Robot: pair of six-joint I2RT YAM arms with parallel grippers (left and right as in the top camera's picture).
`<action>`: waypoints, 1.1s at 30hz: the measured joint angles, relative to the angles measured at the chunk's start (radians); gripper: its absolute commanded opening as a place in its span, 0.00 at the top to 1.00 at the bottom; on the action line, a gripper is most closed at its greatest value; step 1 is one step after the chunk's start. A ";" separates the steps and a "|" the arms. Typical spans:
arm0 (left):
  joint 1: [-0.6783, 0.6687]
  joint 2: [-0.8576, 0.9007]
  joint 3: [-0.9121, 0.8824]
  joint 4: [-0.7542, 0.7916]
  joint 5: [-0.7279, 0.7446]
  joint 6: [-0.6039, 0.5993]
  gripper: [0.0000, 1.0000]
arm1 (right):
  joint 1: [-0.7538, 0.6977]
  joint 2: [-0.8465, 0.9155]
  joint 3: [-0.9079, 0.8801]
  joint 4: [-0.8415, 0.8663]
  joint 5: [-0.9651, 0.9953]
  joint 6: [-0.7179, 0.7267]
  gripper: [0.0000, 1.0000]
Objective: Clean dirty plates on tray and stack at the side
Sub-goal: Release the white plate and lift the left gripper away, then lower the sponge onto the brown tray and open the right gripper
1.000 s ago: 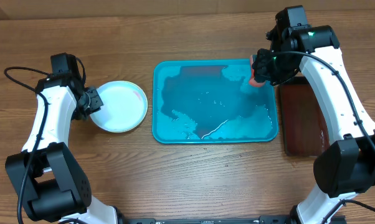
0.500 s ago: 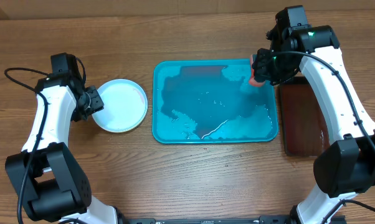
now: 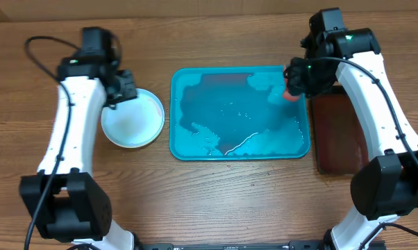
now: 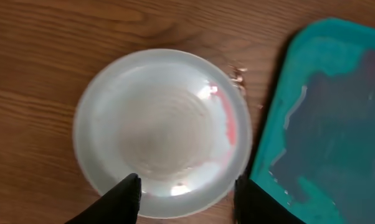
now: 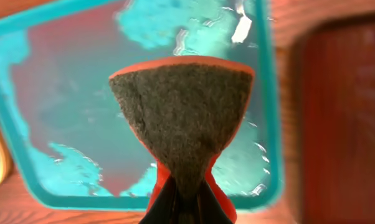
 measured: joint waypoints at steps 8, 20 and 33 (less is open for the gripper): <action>-0.161 0.000 0.000 0.045 0.004 0.000 0.38 | -0.157 0.000 0.002 -0.031 0.089 0.008 0.96; -0.229 0.000 0.000 0.073 0.005 0.000 0.34 | -0.316 0.000 -0.166 0.010 0.174 0.021 0.96; -0.229 0.000 0.000 0.073 0.007 0.000 0.33 | -0.327 0.000 -0.372 0.177 0.175 0.026 0.83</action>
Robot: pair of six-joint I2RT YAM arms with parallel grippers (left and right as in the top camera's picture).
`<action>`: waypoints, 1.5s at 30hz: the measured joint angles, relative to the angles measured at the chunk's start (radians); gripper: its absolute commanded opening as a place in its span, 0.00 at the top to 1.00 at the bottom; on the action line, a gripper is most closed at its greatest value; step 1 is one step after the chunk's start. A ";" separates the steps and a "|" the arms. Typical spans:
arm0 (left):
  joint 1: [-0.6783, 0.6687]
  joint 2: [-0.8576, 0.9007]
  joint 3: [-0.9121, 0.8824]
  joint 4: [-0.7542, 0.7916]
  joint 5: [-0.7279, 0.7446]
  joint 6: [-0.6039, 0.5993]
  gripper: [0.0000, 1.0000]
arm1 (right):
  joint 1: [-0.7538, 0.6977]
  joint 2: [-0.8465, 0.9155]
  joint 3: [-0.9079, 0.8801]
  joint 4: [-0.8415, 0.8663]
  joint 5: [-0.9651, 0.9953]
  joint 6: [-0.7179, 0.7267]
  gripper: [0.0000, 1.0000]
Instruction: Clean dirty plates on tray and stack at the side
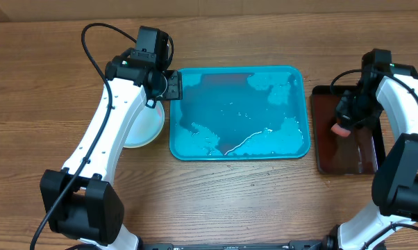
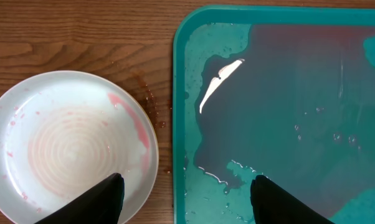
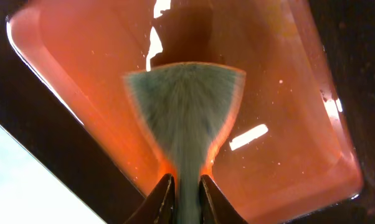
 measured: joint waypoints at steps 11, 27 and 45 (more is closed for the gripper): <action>0.000 0.000 0.000 0.000 0.000 0.000 0.20 | 0.000 0.000 0.026 -0.065 -0.036 -0.005 0.66; 0.000 0.000 0.194 -0.203 -0.084 -0.031 0.00 | 0.249 -0.066 0.392 -0.193 -0.076 -0.048 0.58; 0.032 0.000 0.296 -0.240 -0.143 -0.056 0.00 | 0.320 -0.279 0.549 -0.231 -0.043 -0.051 0.00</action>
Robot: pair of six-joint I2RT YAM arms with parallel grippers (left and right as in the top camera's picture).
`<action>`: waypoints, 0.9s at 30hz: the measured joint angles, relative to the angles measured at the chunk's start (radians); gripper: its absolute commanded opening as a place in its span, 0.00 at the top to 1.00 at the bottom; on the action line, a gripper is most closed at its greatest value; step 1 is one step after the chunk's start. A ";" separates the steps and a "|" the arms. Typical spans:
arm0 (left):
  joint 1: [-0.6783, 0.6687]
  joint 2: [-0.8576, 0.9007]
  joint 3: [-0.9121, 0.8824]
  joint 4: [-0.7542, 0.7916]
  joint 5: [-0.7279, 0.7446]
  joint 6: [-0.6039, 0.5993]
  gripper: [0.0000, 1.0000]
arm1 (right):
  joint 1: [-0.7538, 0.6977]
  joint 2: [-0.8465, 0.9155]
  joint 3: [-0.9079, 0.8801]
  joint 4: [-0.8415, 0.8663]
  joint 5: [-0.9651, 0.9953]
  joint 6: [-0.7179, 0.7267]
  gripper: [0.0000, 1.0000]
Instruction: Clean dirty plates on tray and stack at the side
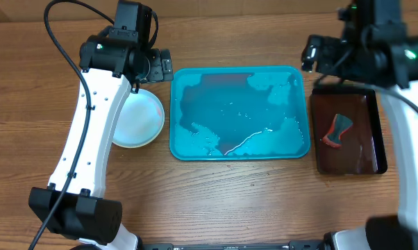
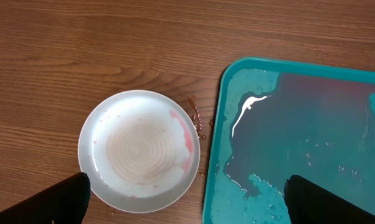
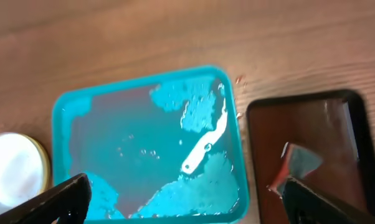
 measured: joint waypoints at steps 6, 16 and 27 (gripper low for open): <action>0.000 0.000 0.000 0.000 0.000 0.000 0.00 | 0.000 -0.093 0.004 -0.029 0.026 0.000 0.00; 0.000 0.000 0.000 0.000 -0.001 0.000 0.00 | 0.000 -0.229 0.004 -0.002 0.051 -0.001 0.00; 0.000 0.000 0.000 0.000 -0.001 0.000 0.00 | 0.000 -0.456 0.011 -0.029 0.069 -0.002 0.00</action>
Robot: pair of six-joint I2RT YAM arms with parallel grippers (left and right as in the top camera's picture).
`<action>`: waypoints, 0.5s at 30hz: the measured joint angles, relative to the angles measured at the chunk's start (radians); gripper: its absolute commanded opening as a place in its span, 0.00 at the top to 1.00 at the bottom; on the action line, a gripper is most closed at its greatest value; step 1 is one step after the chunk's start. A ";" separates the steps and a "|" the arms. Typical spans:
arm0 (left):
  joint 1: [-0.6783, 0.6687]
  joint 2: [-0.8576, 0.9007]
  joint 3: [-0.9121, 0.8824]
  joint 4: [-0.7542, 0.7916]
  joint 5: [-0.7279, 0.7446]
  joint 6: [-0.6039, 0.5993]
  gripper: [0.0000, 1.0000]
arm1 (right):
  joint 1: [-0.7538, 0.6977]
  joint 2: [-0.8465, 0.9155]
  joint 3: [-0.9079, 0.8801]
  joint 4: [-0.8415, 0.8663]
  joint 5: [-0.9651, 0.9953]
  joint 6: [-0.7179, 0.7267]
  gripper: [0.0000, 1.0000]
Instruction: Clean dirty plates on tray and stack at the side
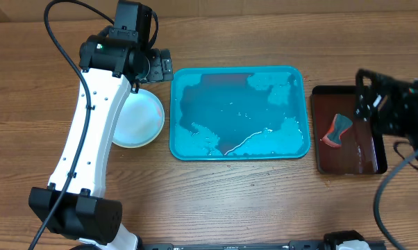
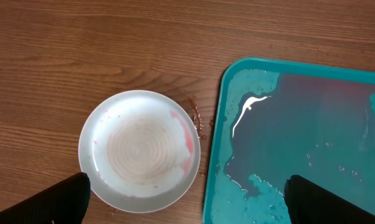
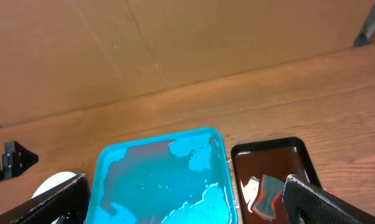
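A white plate with pink smears sits on the wood left of the teal tray, which holds a film of water and foam. High above the plate and the tray's left edge, my left gripper is open and holds nothing. An orange sponge with a dark scouring face lies loose in the dark tray. My right gripper is open and empty, raised high at the right side.
The dark rectangular tray holds reddish liquid and sits just right of the teal tray. A brown cardboard wall stands behind the table. Small drops lie on the wood between plate and teal tray.
My right arm has moved from the far right corner to the right edge beside the dark tray, and its camera now looks across the table from higher. Left arm, plate and sponge have not moved.
My left gripper was open low over the plate and my right was shut on the sponge over the teal tray. Then the right held the sponge in the dark tray while the left was at the tray's edge. Later the sponge lay loose and both grippers were raised, open.
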 measured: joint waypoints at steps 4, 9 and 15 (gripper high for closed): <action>0.000 0.000 0.000 0.000 0.000 0.000 0.00 | 0.000 -0.011 0.000 -0.034 0.009 -0.011 0.00; 0.000 0.000 0.000 0.000 -0.001 0.000 0.00 | 0.000 -0.002 0.000 -0.046 0.053 -0.018 0.00; 0.000 0.000 0.000 0.000 -0.003 0.000 0.01 | 0.000 -0.013 -0.037 0.082 0.098 -0.022 0.00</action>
